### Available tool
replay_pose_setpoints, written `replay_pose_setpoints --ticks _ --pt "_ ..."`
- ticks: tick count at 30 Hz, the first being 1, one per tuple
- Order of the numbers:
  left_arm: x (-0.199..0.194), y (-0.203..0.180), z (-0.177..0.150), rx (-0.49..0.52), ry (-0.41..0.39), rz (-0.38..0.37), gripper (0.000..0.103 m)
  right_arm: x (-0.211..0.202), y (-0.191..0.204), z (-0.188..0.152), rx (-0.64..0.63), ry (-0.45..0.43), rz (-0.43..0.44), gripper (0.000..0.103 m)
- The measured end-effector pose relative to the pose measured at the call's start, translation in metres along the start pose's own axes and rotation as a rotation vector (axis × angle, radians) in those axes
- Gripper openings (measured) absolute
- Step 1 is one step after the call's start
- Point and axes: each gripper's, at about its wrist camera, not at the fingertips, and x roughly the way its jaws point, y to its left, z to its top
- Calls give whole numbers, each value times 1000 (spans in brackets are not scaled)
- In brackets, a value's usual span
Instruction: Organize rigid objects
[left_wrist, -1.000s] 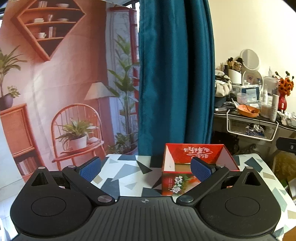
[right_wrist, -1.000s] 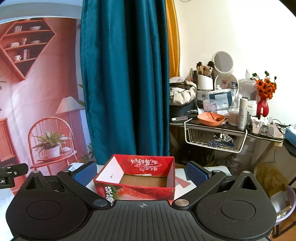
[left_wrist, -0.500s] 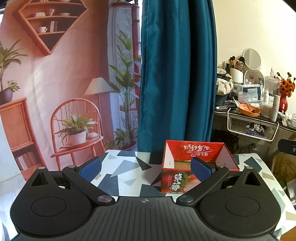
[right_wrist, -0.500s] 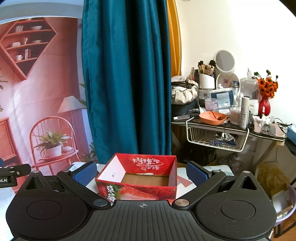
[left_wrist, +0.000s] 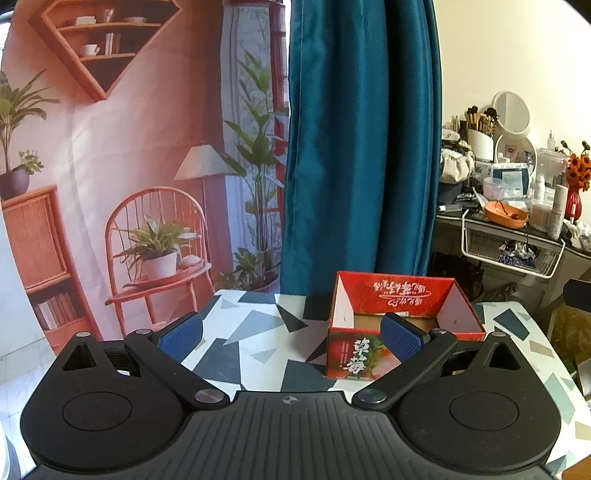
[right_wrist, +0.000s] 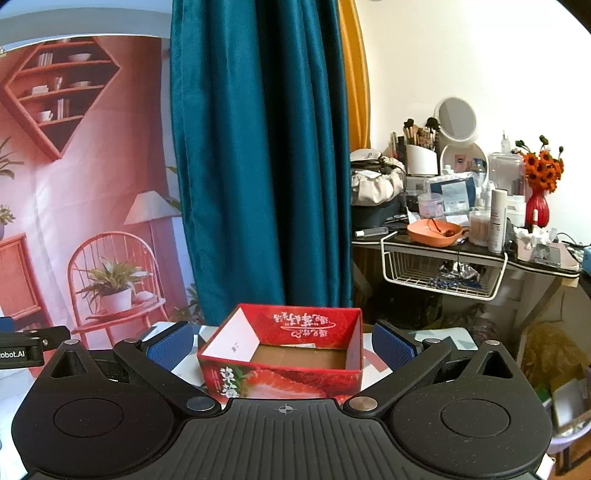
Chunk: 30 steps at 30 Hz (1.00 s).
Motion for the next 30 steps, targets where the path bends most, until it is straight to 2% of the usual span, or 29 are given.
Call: replay_pose_setpoints --ticks 16,23,30 --pt "10 -3 -3 0 13 17 103 15 -5 -9 27 18 -14 103" --pt "17 -5 -8 15 1 42 103 23 -11 -16 61 16 28 103" --pt "38 -8 -15 32 6 73 103 40 -8 -33 44 19 74 103"
